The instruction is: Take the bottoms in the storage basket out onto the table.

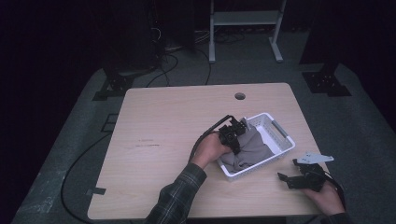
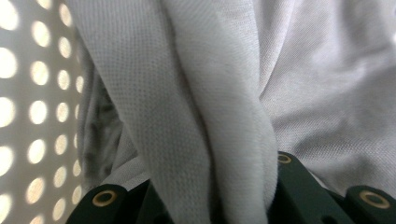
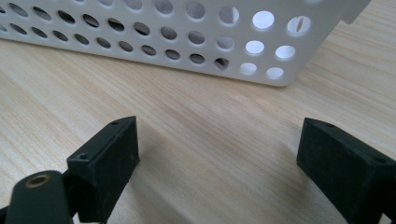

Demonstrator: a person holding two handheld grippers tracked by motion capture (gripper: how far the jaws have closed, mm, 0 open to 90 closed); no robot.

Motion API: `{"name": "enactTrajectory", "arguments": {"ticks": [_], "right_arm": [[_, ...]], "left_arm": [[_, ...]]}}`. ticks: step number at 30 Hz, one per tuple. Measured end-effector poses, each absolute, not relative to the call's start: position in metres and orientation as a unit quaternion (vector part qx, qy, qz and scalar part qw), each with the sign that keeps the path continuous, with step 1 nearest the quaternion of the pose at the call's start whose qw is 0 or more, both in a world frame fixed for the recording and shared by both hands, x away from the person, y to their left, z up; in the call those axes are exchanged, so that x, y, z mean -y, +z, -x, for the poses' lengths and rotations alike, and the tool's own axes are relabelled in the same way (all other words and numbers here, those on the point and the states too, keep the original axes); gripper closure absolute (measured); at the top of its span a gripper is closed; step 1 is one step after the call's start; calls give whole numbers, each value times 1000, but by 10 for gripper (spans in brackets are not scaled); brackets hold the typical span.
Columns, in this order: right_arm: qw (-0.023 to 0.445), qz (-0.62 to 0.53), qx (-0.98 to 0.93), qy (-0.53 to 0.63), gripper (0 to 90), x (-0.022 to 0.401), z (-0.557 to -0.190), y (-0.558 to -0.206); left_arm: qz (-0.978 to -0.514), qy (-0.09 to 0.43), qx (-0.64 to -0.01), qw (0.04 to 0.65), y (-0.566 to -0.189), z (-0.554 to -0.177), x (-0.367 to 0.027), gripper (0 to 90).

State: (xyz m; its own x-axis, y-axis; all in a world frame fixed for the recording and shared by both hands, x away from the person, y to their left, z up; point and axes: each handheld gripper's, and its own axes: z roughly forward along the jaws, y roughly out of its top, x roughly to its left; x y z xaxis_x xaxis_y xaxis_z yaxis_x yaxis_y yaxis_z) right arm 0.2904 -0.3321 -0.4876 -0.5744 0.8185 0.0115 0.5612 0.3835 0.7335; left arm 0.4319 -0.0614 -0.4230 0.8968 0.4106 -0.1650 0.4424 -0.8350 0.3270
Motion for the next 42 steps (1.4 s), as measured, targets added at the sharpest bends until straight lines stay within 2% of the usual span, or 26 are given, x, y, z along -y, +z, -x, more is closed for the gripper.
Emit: {"name": "enactTrajectory", "arguments": {"ticks": [8, 10, 18, 33, 42], "right_arm": [[180, -425, -812, 358, 114, 332, -290, -488], [180, -425, -812, 357, 114, 332, -290, -488], [181, -424, -812, 358, 114, 332, -291, -488], [181, -426, -811, 358, 114, 332, -291, -488], [179, -427, -811, 358, 114, 332, -290, -488]], "left_arm": [[-942, -54, -215, 253, -406, -431, 46, 785], [-930, -61, -212, 294, -399, -431, 38, 785], [-906, -54, -203, 367, -374, -430, 21, 784], [-864, -5, -178, 471, -326, -417, -4, 784], [-844, 21, -174, 506, -304, -411, -25, 784]]}}
